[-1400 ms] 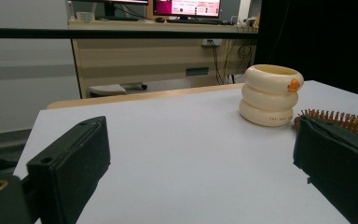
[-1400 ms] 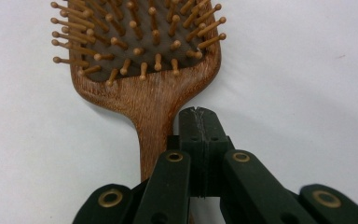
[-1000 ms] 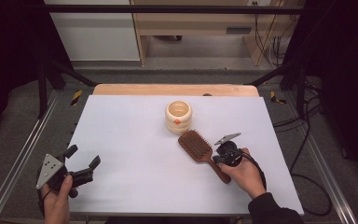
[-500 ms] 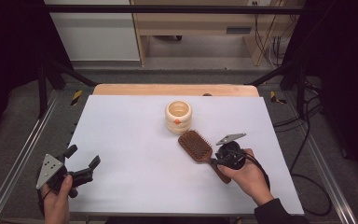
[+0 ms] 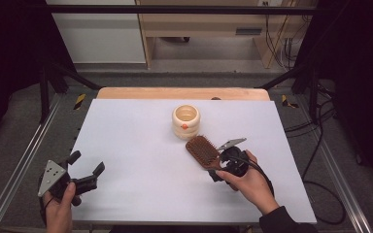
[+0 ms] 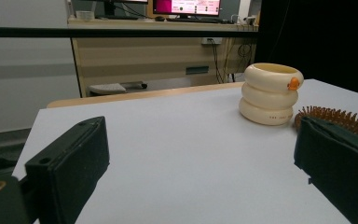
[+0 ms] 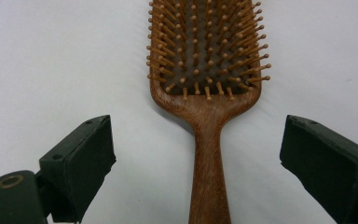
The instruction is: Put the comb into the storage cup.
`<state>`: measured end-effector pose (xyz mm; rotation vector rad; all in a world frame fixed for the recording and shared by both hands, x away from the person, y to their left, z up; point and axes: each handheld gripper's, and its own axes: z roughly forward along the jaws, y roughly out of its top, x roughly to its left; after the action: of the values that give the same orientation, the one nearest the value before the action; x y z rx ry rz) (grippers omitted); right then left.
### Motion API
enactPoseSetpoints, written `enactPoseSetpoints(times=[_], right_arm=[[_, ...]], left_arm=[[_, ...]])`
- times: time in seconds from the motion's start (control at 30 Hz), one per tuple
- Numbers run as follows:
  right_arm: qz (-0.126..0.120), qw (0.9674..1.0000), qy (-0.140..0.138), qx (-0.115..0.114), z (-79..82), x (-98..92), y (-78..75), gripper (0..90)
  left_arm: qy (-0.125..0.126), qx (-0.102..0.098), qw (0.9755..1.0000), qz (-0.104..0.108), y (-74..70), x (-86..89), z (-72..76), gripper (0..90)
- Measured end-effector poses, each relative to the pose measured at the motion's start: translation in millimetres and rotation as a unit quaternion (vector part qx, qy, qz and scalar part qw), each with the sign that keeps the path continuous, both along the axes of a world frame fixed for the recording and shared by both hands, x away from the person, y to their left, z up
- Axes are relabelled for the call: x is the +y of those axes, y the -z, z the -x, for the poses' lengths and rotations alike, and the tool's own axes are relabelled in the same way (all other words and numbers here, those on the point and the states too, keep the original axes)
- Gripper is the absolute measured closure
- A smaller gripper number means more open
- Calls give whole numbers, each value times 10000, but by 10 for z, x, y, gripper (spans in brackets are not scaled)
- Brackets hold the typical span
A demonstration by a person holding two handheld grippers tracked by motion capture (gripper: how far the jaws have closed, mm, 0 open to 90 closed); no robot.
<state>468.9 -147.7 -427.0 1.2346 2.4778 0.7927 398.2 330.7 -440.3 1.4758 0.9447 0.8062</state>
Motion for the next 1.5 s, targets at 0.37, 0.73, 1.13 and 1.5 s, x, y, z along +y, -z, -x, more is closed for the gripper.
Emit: enactPoseSetpoints(times=[0.37, 0.73, 1.13, 1.5], right_arm=[[64, 9998, 35, 160, 5, 10, 91, 111], [33, 9990, 124, 431, -27, -7, 147, 138], [89, 9987, 140, 483, -23, -16, 162, 191], [161, 9987, 39, 488, -41, -15, 213, 336]], left_arm=[[11, -11, 10000, -21, -2, -9, 2, 31], [17, -9, 10000, -38, -2, -11, 1, 29], [17, -11, 10000, -32, -2, -10, 1, 29], [24, -17, 10000, -47, -3, -17, 0, 30]])
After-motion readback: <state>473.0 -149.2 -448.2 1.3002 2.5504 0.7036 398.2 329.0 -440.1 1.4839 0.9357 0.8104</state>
